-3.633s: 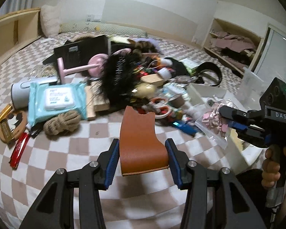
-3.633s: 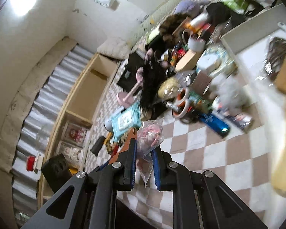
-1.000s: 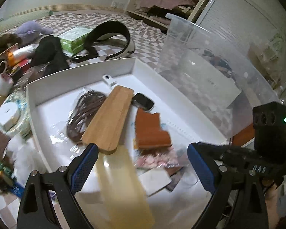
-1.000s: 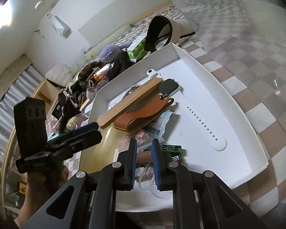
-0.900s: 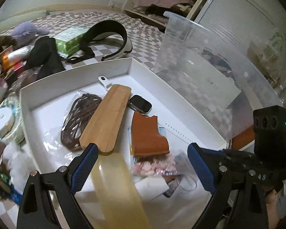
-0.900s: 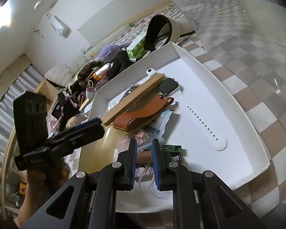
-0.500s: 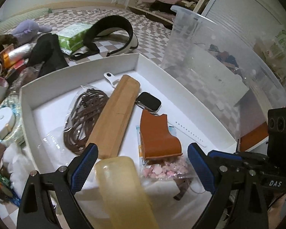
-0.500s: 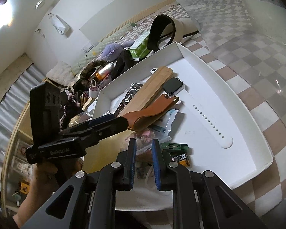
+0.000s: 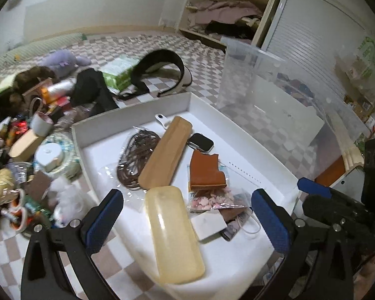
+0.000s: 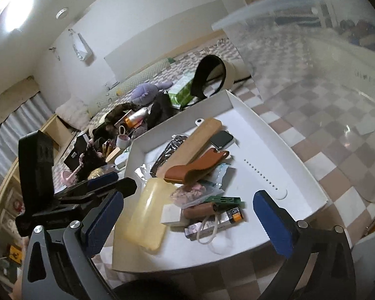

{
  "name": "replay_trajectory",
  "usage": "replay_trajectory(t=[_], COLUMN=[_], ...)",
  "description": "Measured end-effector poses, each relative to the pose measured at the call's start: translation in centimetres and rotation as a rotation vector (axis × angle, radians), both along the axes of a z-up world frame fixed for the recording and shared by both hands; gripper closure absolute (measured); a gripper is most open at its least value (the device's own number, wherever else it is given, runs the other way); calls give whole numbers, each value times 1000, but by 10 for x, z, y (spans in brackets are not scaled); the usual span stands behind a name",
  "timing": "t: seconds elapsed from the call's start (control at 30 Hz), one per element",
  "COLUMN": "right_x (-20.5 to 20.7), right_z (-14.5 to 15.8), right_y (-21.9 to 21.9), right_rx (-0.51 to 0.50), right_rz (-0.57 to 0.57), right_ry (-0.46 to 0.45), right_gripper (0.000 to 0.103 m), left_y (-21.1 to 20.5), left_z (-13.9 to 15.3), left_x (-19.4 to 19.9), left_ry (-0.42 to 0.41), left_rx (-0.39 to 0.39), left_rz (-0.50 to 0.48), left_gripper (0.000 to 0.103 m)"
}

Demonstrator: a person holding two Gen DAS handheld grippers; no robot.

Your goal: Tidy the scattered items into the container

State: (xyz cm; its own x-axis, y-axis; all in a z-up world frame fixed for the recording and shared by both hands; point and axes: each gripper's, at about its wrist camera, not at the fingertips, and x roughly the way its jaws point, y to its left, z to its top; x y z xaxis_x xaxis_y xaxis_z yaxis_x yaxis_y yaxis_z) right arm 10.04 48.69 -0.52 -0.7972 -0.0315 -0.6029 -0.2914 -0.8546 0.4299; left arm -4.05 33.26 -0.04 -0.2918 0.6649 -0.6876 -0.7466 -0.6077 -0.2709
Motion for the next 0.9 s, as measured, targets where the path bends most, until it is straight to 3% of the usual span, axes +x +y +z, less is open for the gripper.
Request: replay_trajectory(t=[0.27,0.53,0.9], right_x=[12,22,29], right_z=[26,54,90], right_y=[-32,-59,-120], right_rx=[151,190,310], right_rz=[-2,3,73], right_ry=[21,62,102], right_gripper=[0,0,0], left_y=[-42,-102,-161], left_z=[33,63,87], left_x=[24,40,67], left_ry=[75,153,262], left_rx=[42,106,85], left_rz=[44,155,248], left_gripper=[0,0,0])
